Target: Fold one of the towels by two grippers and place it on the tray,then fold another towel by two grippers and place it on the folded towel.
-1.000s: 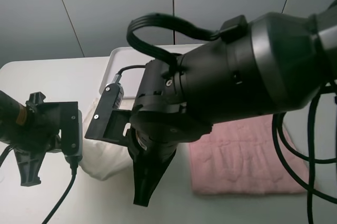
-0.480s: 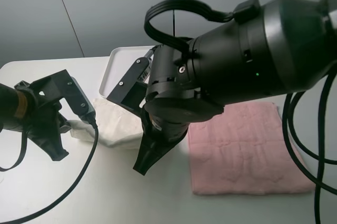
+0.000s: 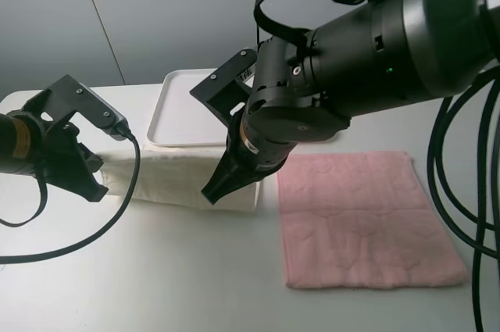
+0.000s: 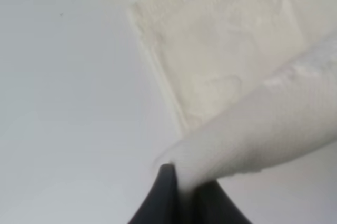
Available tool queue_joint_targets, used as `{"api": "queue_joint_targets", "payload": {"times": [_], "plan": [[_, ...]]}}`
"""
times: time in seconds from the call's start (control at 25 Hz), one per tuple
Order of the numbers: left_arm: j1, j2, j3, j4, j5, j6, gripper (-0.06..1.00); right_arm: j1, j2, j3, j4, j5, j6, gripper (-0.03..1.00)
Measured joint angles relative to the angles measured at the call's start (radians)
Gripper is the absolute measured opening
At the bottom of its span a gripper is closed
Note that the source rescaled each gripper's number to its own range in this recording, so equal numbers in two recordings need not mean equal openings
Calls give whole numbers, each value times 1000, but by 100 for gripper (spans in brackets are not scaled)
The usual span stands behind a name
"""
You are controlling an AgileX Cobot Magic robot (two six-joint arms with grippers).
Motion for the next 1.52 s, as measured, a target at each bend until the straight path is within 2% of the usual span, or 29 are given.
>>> {"api": "queue_joint_targets", "payload": {"times": [0.12, 0.36, 0.64, 0.96, 1.04, 1.08, 1.12, 1.16, 1.2, 1.32, 1.36, 1.4, 1.52], "plan": [[2, 45, -4, 5, -55, -1, 0, -28, 17, 0, -4, 0, 0, 0], [5, 177, -81, 9, -58, -16, 1, -38, 61, 0, -10, -52, 18, 0], [5, 288, -178, 13, -64, -28, 6, -116, 110, 0, -63, -117, 106, 0], [26, 328, -190, 13, -61, -39, 6, -159, 119, 0, -101, -223, 144, 0], [54, 328, -190, 10, -63, -76, 11, -159, 119, 0, -116, -248, 144, 0], [72, 328, -190, 8, -63, -99, 17, -159, 119, 0, -118, -253, 145, 3], [90, 328, -190, 8, -63, -123, 23, -159, 119, 0, -128, -253, 147, 9], [104, 328, -190, 8, -61, -139, 35, -159, 119, 0, -141, -253, 147, 16], [120, 328, -190, 8, -56, -151, 49, -160, 119, 0, -150, -253, 147, 29], [133, 328, -190, 2, -54, -160, 91, -160, 119, 0, -180, -253, 178, 76], [133, 328, -190, 2, -54, -160, 96, -160, 119, 0, -198, -251, 200, 89], [133, 328, -190, 2, -54, -160, 98, -160, 119, 0, -217, -249, 226, 95], [133, 328, -190, 2, -54, -162, 99, -160, 119, 0, -240, -211, 281, 99]]}}
